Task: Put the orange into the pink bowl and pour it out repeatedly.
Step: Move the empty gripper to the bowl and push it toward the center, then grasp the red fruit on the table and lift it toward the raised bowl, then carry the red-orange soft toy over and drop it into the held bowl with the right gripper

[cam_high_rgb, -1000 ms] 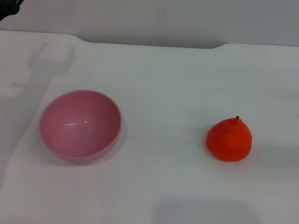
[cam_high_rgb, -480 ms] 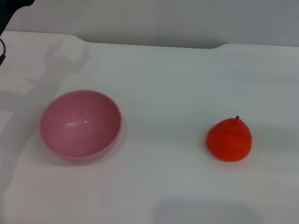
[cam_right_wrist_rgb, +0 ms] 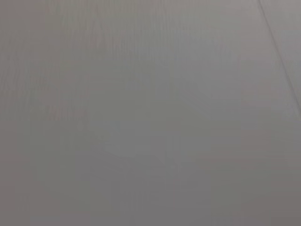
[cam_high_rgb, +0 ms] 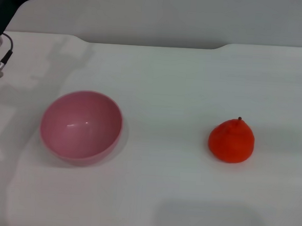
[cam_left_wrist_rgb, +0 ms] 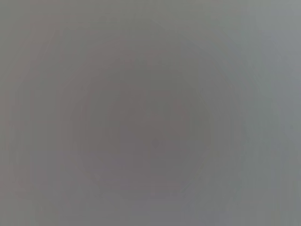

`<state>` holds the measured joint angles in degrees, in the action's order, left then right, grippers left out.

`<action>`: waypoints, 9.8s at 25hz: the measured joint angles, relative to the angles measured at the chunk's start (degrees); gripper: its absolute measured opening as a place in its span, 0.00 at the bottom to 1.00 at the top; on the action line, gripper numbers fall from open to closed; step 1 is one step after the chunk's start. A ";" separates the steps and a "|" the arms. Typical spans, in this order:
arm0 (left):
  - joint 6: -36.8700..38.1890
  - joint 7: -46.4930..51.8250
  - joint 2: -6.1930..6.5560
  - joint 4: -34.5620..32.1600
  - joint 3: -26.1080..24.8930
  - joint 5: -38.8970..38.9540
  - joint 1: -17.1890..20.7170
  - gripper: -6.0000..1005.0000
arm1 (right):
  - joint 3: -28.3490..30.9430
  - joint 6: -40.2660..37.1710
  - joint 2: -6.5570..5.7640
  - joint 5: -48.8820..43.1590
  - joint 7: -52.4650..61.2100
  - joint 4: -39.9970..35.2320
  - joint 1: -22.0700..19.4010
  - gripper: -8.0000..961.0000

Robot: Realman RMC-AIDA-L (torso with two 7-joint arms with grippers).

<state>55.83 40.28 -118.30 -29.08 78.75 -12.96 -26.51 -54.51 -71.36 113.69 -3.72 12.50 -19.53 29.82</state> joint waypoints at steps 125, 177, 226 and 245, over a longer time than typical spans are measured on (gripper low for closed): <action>24.02 113.07 2.06 -30.51 -16.70 -141.66 -13.55 0.05 | -1.14 1.80 -6.54 -32.40 57.47 -8.17 -0.21 0.65; 33.46 112.80 0.78 -33.76 -16.36 -141.73 -22.47 0.05 | -6.58 -10.83 2.36 -149.34 105.87 -24.88 22.35 0.65; 33.66 112.66 -0.08 -33.79 -13.02 -140.31 -25.04 0.05 | -10.82 -25.01 5.03 -119.78 102.53 -70.88 12.64 0.08; 34.12 112.70 -0.08 -33.75 -10.37 -136.51 -24.42 0.05 | -15.28 -21.62 5.17 -116.09 99.13 -66.24 11.31 0.30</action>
<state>89.95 152.98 -118.38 -62.84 68.38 -149.47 -50.93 -69.79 -92.97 118.86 -119.81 111.64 -85.77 41.13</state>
